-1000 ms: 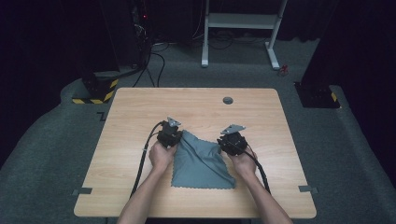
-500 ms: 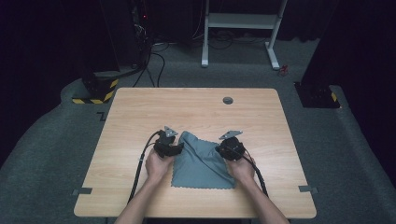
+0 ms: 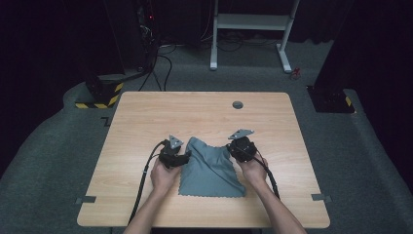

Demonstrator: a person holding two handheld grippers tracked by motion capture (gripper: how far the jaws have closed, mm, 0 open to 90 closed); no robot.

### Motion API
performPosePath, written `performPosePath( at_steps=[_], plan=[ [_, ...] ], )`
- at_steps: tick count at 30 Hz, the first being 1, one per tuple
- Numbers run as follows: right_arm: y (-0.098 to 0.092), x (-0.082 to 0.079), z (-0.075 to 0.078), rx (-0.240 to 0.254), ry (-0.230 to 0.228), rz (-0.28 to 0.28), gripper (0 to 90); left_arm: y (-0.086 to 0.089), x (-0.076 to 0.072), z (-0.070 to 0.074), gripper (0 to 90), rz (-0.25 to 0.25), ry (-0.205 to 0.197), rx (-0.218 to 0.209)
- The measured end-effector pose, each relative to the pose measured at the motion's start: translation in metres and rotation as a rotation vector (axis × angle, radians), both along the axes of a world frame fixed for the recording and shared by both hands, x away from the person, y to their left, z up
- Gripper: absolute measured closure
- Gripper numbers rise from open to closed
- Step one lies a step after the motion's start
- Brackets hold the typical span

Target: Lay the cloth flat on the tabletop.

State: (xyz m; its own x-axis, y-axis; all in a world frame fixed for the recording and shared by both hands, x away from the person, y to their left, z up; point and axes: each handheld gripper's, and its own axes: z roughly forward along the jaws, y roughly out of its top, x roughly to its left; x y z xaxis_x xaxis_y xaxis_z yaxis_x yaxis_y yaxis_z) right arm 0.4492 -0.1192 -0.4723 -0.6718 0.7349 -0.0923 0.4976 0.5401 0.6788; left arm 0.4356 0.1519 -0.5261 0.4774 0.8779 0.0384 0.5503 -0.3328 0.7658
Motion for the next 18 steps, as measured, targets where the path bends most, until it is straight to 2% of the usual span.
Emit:
performPosePath(
  at_steps=[1, 3, 5, 6, 7, 8, 13, 14, 16, 17, 18],
  plan=[
    [0.008, -0.003, 0.009, -0.002, -0.016, 0.020, 89.7, 0.000, 0.000, 0.000, 44.0, 0.000, 0.000, 0.001],
    [0.016, -0.005, 0.013, -0.013, -0.023, 0.042, 89.7, 0.001, 0.000, 0.000, 43.8, 0.006, 0.009, -0.015],
    [0.028, -0.008, 0.016, -0.020, -0.029, 0.076, 89.6, 0.001, 0.001, 0.000, 43.4, 0.008, 0.013, -0.019],
    [0.028, -0.008, 0.016, -0.020, -0.029, 0.076, 89.6, 0.001, 0.001, 0.000, 43.3, 0.008, 0.013, -0.019],
    [0.040, -0.010, 0.016, -0.021, -0.028, 0.112, 89.5, 0.001, 0.001, 0.000, 43.2, 0.008, 0.015, -0.019],
    [0.040, -0.010, 0.016, -0.021, -0.028, 0.112, 89.5, 0.001, 0.001, 0.000, 43.2, 0.008, 0.015, -0.019],
    [0.073, -0.009, -0.002, -0.050, 0.034, 0.202, 89.0, 0.001, 0.000, 0.000, 43.2, 0.010, 0.014, -0.019],
    [0.082, -0.009, -0.014, -0.076, 0.073, 0.231, 88.7, 0.001, 0.000, 0.000, 43.3, 0.010, 0.014, -0.019],
    [0.085, -0.009, -0.017, -0.092, 0.079, 0.239, 88.3, 0.001, 0.000, 0.000, 43.2, 0.010, 0.014, -0.018],
    [0.085, -0.010, -0.022, -0.089, 0.090, 0.252, 83.7, 0.001, 0.000, 0.000, 43.3, 0.010, 0.013, -0.018],
    [0.085, -0.010, -0.022, -0.089, 0.090, 0.252, 83.7, 0.001, 0.000, 0.000, 43.3, 0.010, 0.013, -0.018]
  ],
)
